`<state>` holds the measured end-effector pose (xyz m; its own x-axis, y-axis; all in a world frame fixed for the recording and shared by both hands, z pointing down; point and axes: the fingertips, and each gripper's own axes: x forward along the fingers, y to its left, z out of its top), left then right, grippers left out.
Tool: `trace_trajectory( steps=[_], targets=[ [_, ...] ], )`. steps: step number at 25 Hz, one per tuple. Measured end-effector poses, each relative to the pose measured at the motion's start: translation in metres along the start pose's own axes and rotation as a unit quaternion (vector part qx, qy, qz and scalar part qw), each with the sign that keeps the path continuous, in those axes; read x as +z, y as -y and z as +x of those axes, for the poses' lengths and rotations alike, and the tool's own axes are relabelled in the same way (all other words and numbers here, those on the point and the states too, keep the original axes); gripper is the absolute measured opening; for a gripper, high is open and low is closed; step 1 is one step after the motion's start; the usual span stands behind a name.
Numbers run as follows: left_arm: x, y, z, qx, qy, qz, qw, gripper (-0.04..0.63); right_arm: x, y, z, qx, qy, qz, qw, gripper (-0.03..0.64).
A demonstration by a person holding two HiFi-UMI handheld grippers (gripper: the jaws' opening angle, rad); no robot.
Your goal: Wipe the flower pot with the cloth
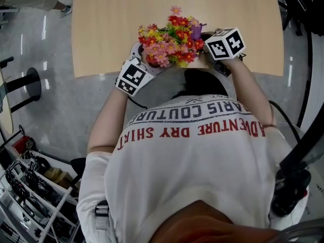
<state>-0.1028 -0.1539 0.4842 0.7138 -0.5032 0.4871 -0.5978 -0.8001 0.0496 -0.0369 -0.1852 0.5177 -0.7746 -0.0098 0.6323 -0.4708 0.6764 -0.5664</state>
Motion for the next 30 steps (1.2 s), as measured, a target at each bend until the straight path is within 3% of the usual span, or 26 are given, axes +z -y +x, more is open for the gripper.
trace_trajectory(
  steps=[6,10,13,19,26,30],
  targets=[
    [-0.008,0.000,-0.004,0.028,-0.015,-0.006,0.9995,0.463,0.005,-0.003,-0.021,-0.002,0.061,0.028,0.998,0.044],
    [-0.015,0.001,-0.017,0.050,-0.015,-0.064,0.9966,0.468,-0.002,0.000,-0.039,-0.013,0.110,0.051,0.993,0.044],
    [-0.012,0.006,-0.020,0.083,0.003,-0.104,0.9911,0.539,-0.013,0.001,-0.052,-0.024,0.140,0.071,0.987,0.044],
    [-0.005,0.007,-0.020,0.220,0.024,-0.138,0.9654,0.546,-0.041,-0.019,-0.078,-0.040,0.169,0.082,0.981,0.044],
    [-0.012,0.008,-0.004,0.317,-0.005,-0.150,0.9366,0.546,-0.073,-0.031,-0.091,-0.052,0.172,0.089,0.980,0.044],
    [-0.010,0.008,0.009,0.347,-0.010,-0.160,0.9241,0.545,-0.088,-0.033,-0.097,-0.057,0.171,0.093,0.979,0.044]
  ],
)
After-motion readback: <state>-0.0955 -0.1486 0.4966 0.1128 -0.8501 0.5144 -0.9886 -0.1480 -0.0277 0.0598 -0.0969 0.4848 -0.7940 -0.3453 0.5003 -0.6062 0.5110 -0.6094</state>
